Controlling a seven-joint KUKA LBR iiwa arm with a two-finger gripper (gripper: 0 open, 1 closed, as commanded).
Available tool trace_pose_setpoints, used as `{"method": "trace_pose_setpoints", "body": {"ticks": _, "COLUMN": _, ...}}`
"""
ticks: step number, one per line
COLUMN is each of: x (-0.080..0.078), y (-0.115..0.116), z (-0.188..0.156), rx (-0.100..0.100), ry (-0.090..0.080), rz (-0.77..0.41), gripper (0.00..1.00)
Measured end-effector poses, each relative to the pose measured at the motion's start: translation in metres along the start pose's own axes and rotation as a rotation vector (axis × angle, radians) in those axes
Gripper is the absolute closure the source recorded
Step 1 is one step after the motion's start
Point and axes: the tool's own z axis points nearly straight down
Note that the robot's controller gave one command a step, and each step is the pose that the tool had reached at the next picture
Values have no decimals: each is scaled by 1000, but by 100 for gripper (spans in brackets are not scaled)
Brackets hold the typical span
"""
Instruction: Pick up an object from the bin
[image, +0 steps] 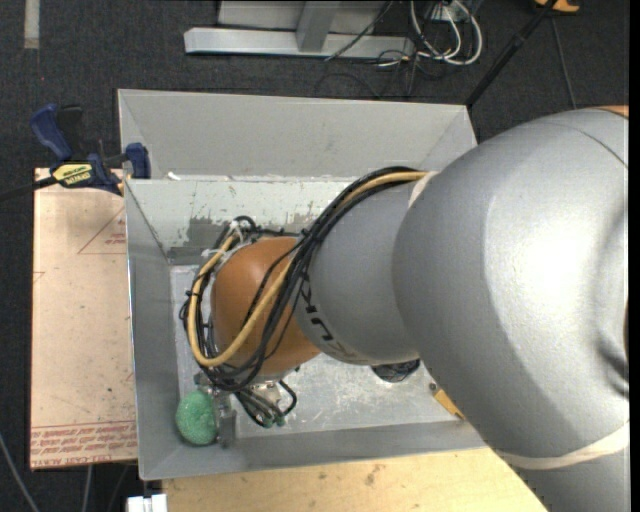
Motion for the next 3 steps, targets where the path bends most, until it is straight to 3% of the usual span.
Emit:
{"method": "trace_pose_setpoints", "body": {"ticks": 1, "x": -12, "y": -8, "z": -70, "rx": 1, "ry": 3, "rz": 6, "gripper": 100}}
{"method": "trace_pose_setpoints", "body": {"ticks": 2, "x": -17, "y": -9, "z": -120, "rx": 0, "ry": -5, "rz": 6, "gripper": 100}}
{"method": "trace_pose_setpoints", "body": {"ticks": 3, "x": -24, "y": -64, "z": -174, "rx": 0, "ry": -1, "rz": 1, "gripper": 100}}
